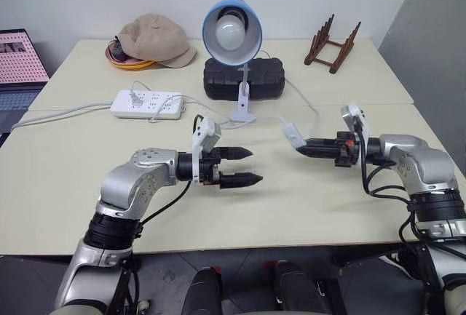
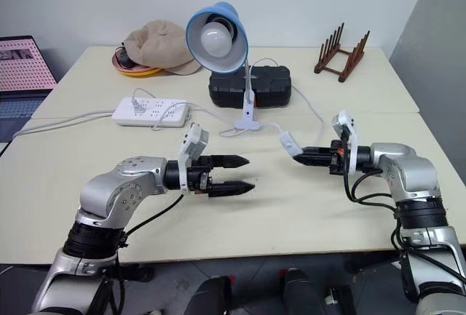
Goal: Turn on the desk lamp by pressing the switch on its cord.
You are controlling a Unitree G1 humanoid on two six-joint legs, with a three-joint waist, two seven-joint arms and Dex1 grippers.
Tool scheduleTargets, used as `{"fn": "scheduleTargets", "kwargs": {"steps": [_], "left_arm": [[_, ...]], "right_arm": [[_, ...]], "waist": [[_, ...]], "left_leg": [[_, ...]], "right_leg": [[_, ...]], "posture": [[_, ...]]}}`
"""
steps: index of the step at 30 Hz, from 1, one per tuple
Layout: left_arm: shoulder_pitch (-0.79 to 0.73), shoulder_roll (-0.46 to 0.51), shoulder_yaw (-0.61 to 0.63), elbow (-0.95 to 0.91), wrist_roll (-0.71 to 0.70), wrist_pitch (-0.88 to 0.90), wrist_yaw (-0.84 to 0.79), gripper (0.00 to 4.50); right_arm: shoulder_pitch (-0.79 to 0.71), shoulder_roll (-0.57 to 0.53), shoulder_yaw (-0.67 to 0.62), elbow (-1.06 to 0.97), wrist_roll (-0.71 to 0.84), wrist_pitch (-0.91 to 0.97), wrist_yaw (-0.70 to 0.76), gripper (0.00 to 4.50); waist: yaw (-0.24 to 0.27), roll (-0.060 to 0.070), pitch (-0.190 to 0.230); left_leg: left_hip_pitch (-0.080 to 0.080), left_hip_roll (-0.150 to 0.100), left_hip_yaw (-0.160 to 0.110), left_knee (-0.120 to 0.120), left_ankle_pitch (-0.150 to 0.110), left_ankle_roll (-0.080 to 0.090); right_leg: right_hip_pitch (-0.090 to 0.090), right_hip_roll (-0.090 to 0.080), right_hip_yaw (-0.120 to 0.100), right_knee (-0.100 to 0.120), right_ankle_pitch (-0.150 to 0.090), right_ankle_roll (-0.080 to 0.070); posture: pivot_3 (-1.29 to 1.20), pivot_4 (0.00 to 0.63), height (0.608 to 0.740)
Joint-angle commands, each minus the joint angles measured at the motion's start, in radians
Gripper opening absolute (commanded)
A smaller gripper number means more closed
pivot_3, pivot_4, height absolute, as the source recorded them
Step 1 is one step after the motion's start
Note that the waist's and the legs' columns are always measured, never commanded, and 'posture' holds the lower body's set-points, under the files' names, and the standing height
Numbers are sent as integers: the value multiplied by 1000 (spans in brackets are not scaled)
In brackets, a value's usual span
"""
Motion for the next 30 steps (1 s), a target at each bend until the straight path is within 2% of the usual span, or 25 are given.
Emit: {"fn": "scheduleTargets", "kwargs": {"steps": [1,3,7,12,23,30], "left_arm": [[-49,-30,59,-9,-99,93,50,4500],[-70,-47,72,-2,-137,126,61,4500],[-149,-85,44,75,-123,108,49,4500],[-185,-62,26,94,-136,131,-13,4500],[-222,-60,-7,124,-123,108,-73,4500],[-219,-60,-13,122,-120,105,-88,3316]], "right_arm": [[-51,-8,-30,-65,81,101,-6,398],[-56,-19,-23,-89,113,151,5,398],[-38,-54,19,-170,154,216,39,398],[-2,-92,28,-227,176,241,47,398],[15,-102,4,-260,203,246,4,398],[15,-112,-5,-270,228,257,-15,398]], "waist": [[0,0,0],[0,0,0],[1,0,0],[0,0,0],[0,0,0],[0,0,0]], "left_leg": [[0,0,0,0,0,0],[0,0,0,0,0,0],[0,0,0,0,0,0],[-1,0,0,0,0,0],[-1,0,0,0,0,0],[-1,0,0,-1,0,0]], "right_leg": [[0,0,0,0,0,0],[0,0,0,0,0,0],[0,0,0,-1,0,0],[0,0,0,-1,0,0],[0,0,0,-1,0,0],[-1,0,0,-1,0,0]], "posture": [[0,150,740],[0,150,740],[0,150,740],[0,150,740],[0,150,740],[0,150,740]]}}
